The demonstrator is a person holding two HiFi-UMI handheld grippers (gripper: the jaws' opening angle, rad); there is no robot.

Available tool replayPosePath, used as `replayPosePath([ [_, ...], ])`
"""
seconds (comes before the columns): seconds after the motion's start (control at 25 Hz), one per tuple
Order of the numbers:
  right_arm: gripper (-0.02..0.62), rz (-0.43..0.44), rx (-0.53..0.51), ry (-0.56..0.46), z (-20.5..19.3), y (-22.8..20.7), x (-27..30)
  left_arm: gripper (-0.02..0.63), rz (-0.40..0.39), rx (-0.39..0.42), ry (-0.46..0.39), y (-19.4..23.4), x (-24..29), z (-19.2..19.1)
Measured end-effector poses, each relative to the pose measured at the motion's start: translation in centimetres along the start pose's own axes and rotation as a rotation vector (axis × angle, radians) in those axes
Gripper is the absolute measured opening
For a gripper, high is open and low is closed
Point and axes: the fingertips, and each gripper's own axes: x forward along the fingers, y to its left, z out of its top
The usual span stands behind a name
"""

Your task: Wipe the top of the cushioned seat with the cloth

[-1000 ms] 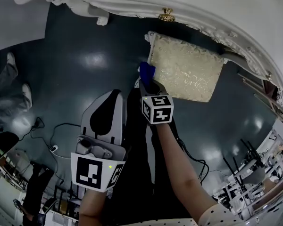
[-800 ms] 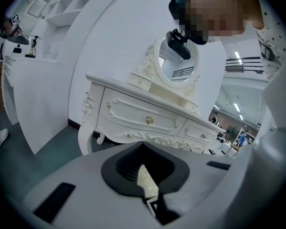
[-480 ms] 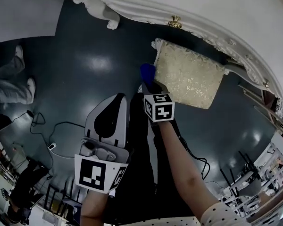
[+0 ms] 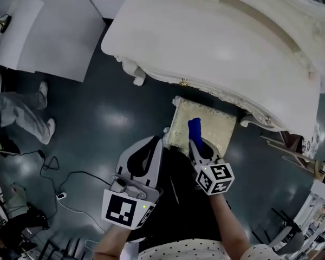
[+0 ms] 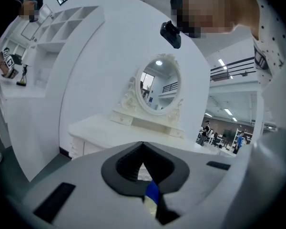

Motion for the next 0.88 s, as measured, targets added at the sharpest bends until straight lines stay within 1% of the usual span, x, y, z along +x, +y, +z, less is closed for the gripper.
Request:
replayPosePath([
  [0.12,0.063,-0.033,-0.009,-0.089,4.5,-0.3,-6.8,0.009,-0.062,0.020,-0.075,-4.0,-0.2,4.8],
  [0.24,0.063,-0.081,-0.001,-0.182,8.1,-0.5,-13.7,0.009,-0.149,0.027,-0.130,-9.0,-0.3,8.5],
  [0.36,0.063,-0.145,0.023,-0.293,11.1,-0.5,-20.4,0.009,-0.245,0.014,-0.128,-14.3,-0.5,10.7],
  [0.48,0.063,-0.203,0.037,-0.400,13.6,-0.2,-25.7,0.009,-0.328,0.073,-0.110,-18.4,-1.0,11.8],
  [0.56,0.063,-0.229,0.029,-0.451,14.7,0.4,-28.7,0.009,-0.371,0.105,-0.112,-20.7,-1.5,12.7],
  [0.64,0.063,-0.249,0.014,-0.491,15.4,1.1,-31.2,0.009,-0.408,0.123,-0.130,-22.4,-2.3,13.7],
  [0.84,0.063,-0.302,-0.006,-0.559,15.9,2.1,-35.8,0.009,-0.509,0.131,-0.217,-25.1,-4.7,16.1],
  [0.88,0.063,-0.310,-0.009,-0.568,15.8,2.3,-36.4,0.009,-0.521,0.130,-0.222,-25.5,-5.1,16.3],
])
